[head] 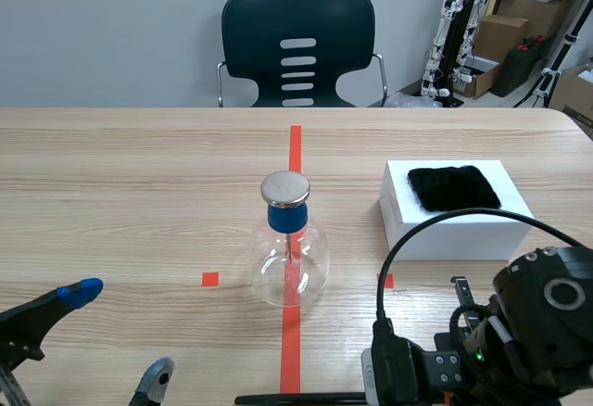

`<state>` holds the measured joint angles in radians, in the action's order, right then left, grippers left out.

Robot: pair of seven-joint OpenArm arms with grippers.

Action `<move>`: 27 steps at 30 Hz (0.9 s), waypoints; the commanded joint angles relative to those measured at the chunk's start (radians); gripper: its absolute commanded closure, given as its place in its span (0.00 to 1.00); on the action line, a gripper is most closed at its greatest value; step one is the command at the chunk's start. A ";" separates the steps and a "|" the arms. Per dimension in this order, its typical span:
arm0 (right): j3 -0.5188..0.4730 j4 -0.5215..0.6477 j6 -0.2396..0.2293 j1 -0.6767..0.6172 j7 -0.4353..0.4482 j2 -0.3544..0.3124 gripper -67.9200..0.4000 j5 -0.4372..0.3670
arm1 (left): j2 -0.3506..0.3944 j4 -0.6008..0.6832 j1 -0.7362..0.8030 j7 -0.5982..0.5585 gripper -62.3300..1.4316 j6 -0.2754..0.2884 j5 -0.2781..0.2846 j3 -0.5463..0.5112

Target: Do the electroscope experiment. pick up the black charging rod

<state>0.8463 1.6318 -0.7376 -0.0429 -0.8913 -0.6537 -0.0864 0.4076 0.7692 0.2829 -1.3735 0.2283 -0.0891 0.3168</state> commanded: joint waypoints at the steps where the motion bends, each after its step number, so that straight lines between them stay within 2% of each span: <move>1: -0.005 0.003 -0.008 0.012 0.005 -0.002 0.98 0.004 | 0.002 0.011 -0.007 0.011 0.00 0.000 -0.002 -0.001; 16: -0.008 0.030 -0.008 0.006 0.007 -0.013 0.98 0.003 | 0.000 0.011 -0.010 0.017 0.00 0.010 -0.001 -0.001; 22: -0.010 0.086 -0.008 -0.002 0.027 -0.064 0.98 0.003 | 0.000 0.011 -0.010 0.016 0.00 0.010 -0.001 -0.001; 27: -0.065 0.171 -0.008 -0.055 0.057 -0.120 0.98 0.004 | 0.000 0.011 -0.010 0.016 0.00 0.011 -0.001 -0.001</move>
<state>0.8036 1.7756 -0.7376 -0.0933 -0.8371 -0.7563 -0.0868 0.4072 0.7692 0.2737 -1.3426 0.2367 -0.0963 0.3168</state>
